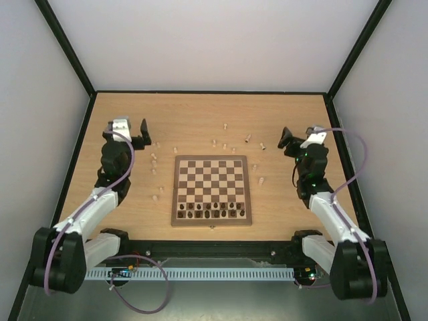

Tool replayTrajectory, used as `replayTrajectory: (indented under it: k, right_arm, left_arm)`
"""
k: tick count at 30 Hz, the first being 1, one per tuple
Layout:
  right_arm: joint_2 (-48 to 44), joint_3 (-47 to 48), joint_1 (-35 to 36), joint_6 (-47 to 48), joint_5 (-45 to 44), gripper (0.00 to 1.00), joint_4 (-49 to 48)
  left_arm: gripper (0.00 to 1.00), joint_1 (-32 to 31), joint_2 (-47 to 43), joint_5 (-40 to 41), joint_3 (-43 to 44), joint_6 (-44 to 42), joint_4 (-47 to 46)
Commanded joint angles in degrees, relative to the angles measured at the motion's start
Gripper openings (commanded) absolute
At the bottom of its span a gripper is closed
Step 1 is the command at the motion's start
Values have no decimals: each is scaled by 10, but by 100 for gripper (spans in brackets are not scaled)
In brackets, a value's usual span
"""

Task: Set up the chess pieces on the board
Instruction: Pick up the chess piece at the center of the board.

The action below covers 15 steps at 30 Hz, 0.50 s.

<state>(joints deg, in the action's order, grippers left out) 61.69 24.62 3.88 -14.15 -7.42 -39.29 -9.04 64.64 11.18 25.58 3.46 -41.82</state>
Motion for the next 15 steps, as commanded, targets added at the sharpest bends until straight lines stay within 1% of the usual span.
replayTrajectory:
  k: [1,4,7,9,11,13,15]
  right_arm:
    - [-103,66,4,-123,-40,99,224]
    - [-155,113,4,-147,11,98,292]
    - [-185,170,4,-181,76,99,367]
    - [-204,196,4,-191,143,99,393]
    - [-220,221,4,-192,224,99,415]
    - [-243,236,4,-199,281,99,433]
    - [-267,242,4,-199,350,99,444]
  left_arm:
    - [100,-23,-85,-49,67,20,112]
    - [100,-46,-118,-73,129,45,171]
    - [100,-60,-136,-77,214,100,307]
    - [99,-61,-145,-77,274,168,414]
    - [100,-61,-157,-92,319,212,502]
    - [100,-62,-183,-124,328,245,541]
    - [100,-62,-219,-140,317,281,560]
